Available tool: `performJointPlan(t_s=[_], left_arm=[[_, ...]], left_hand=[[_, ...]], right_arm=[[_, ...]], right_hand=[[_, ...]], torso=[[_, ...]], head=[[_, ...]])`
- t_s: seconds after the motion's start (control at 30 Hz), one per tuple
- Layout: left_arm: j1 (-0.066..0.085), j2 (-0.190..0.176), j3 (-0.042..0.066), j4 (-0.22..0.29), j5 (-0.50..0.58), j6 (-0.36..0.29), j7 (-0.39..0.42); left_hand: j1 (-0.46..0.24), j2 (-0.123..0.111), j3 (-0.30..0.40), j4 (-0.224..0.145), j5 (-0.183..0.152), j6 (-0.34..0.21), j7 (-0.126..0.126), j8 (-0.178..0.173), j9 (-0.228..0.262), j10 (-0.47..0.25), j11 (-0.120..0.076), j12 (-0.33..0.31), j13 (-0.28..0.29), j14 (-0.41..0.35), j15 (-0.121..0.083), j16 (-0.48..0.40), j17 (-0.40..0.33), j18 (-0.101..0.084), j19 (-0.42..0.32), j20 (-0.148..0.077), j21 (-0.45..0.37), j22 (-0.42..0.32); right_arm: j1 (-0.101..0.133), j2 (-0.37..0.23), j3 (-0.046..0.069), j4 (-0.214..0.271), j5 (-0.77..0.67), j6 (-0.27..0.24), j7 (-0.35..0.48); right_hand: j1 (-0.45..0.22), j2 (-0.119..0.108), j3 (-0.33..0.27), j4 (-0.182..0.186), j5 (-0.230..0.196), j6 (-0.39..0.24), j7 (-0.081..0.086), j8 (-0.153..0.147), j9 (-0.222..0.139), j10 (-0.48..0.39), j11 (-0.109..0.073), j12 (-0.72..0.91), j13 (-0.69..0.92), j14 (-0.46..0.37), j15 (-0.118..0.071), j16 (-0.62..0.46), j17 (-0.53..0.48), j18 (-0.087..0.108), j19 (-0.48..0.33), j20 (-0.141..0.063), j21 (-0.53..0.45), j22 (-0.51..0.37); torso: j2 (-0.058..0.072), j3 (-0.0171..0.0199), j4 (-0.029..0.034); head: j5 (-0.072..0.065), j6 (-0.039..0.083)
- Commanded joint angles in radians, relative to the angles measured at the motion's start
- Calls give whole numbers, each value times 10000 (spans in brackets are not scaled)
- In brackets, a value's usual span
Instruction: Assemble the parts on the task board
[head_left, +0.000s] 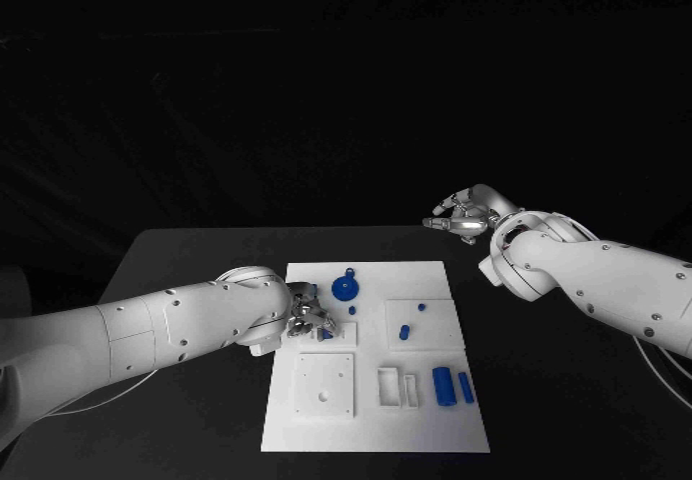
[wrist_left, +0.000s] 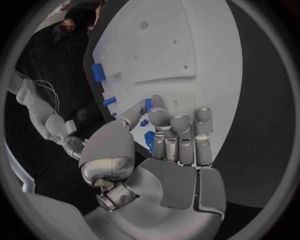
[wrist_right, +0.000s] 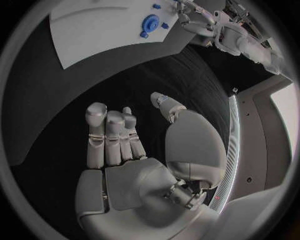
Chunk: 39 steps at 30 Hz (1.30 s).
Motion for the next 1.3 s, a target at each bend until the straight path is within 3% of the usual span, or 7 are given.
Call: performJointPlan(t_s=[0.03,0.2,0.63,0.77,1.3], left_arm=[[-10,-6,-8,-60,-7,-71,-42],[-10,-7,0,-59,-2,-91,-34],[-10,-34,22,-87,3,-160,-33],[-10,-41,30,-85,4,-174,-26],[-11,-49,41,-79,65,-158,-7]], left_hand=[[-54,-166,-27,133,-188,75,-33,-63,20,19,-74,52,-15,106,-218,50,-11,-42,76,-1400,3,162],[-88,-283,-41,311,-796,85,-37,-86,51,13,-83,66,-17,103,-231,60,-13,-29,76,-1403,-3,161],[-136,-398,-63,457,-1015,92,-39,-100,71,9,-85,76,-18,103,-241,67,-14,-23,79,-1402,-8,160],[-200,-525,-121,558,-1093,94,-39,-103,92,7,-85,83,-16,100,-245,77,-11,-18,82,-1402,-7,160],[-309,-814,-153,828,-1107,83,-44,-94,154,0,-89,99,-3,82,-256,99,-2,5,87,-1408,0,154]], right_arm=[[-3,-3,5,14,-23,98,86],[-3,-4,5,11,-23,97,86],[-3,-9,5,8,-23,96,86],[-3,0,5,-3,-23,98,88],[-3,12,5,-9,-23,110,90]], right_hand=[[-110,-8,-63,3,30,-21,86,54,1,-69,13,55,-17,-66,5,1,-12,1008,25,-12,-35,162],[-113,-10,-67,6,29,-21,86,54,1,-69,13,57,-19,-66,6,2,-12,1008,25,-12,-35,162],[-119,-12,-77,14,30,-24,87,53,0,-71,13,60,-26,-67,6,2,-12,1008,24,-12,-37,163],[-122,-12,-80,18,30,-25,87,53,0,-72,14,62,-28,-67,6,2,-12,1008,24,-11,-37,163],[-138,-12,-94,34,34,-27,87,53,0,-73,14,67,-35,-67,7,2,-13,1008,23,-10,-38,163]], torso=[[2,0,-5],[3,-1,-5],[-2,-1,-4],[1,-4,-5],[-3,0,1]], head=[[0,4],[-4,8],[-2,9],[-13,17],[-6,11]])
